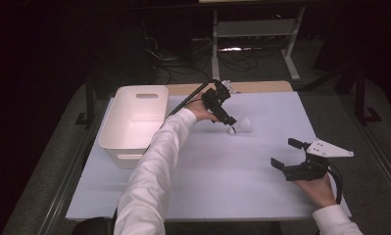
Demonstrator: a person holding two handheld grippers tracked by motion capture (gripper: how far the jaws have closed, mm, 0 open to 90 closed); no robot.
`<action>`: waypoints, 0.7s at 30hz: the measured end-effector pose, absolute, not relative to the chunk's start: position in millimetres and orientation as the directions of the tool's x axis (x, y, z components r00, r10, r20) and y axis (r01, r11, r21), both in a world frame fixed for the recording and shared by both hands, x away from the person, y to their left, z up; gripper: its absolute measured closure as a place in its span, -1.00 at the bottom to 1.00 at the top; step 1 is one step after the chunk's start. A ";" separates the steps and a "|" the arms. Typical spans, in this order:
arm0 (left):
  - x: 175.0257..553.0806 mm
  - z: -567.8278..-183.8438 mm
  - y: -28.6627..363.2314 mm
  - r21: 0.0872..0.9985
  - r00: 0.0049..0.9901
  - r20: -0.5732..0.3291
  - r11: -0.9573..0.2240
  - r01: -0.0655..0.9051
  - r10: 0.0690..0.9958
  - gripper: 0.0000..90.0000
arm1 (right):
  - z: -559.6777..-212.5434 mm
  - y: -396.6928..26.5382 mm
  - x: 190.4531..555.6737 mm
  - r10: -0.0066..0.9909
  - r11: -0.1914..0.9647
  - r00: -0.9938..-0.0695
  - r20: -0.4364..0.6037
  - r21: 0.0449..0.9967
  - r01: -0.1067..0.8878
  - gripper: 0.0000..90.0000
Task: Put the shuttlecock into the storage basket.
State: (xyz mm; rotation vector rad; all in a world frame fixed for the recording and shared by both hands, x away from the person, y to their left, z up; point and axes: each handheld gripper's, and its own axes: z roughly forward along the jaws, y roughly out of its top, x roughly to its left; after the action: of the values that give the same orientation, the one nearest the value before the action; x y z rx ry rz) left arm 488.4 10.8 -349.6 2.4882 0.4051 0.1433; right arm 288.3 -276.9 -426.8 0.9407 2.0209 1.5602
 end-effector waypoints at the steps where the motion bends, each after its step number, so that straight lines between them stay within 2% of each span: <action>1: 488.7 -352.9 9.7 0.589 0.944 0.002 -0.763 0.266 0.330 -1.00 | -427.0 -277.0 288.4 0.725 0.143 -0.684 0.076 0.956 0.257 -1.00; 17: 491.2 -371.1 -8.7 0.568 0.950 -0.047 -0.774 0.279 0.308 -1.00 | -427.5 -277.0 288.2 0.725 0.139 -0.684 0.082 0.955 0.262 -1.00; 21: 494.4 -379.6 -13.8 0.540 0.951 -0.062 -0.791 0.288 0.304 -1.00 | -427.6 -277.4 287.9 0.726 0.134 -0.682 0.087 0.955 0.265 -1.00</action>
State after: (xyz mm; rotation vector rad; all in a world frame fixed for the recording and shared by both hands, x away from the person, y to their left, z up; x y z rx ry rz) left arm 494.4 -13.8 -379.6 2.5331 0.4191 0.0373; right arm 287.9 -277.4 -427.6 0.9527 2.0198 1.5681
